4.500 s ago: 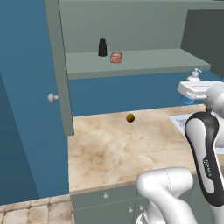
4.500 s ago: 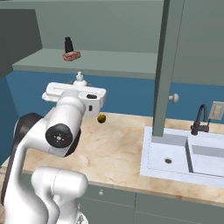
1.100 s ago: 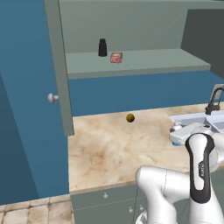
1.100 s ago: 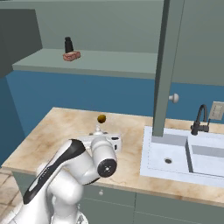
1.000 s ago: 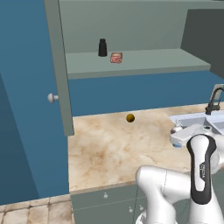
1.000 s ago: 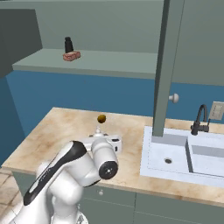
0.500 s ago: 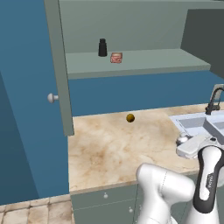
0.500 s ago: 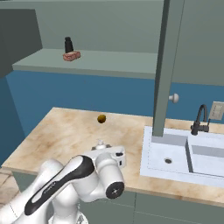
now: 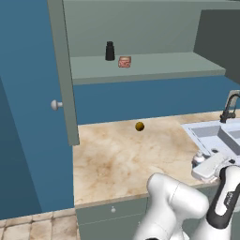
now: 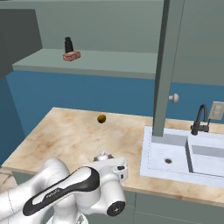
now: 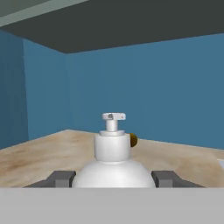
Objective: Pick the soap dispenser and bar soap from the cabinet and place them on the counter.
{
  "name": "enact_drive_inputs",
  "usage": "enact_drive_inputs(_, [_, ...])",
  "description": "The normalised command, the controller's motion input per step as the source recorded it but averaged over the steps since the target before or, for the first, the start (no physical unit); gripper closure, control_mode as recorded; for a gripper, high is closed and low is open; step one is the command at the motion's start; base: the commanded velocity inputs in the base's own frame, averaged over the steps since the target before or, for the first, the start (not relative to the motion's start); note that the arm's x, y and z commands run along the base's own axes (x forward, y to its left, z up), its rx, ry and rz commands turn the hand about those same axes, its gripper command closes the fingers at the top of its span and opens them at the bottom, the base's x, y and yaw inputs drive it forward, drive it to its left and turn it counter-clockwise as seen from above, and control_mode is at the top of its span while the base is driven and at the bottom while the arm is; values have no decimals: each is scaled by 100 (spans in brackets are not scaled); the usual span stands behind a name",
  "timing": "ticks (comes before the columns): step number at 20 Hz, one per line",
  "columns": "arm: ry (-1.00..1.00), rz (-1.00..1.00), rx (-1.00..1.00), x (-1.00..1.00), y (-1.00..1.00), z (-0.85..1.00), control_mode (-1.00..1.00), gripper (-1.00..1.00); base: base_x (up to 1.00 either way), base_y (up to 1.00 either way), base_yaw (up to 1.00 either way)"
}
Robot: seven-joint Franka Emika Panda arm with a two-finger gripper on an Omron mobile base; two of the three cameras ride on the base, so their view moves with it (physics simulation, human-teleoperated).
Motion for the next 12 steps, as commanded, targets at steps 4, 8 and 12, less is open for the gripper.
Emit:
enact_drive_inputs(4, [-5,0,0,36,12,-19,-100,100,0,0,0])
enact_drive_inputs(8, [-5,0,0,41,8,-16,-100,100,0,0,0])
enact_drive_inputs(12, [-4,0,0,39,10,-27,-100,100,0,0,0])
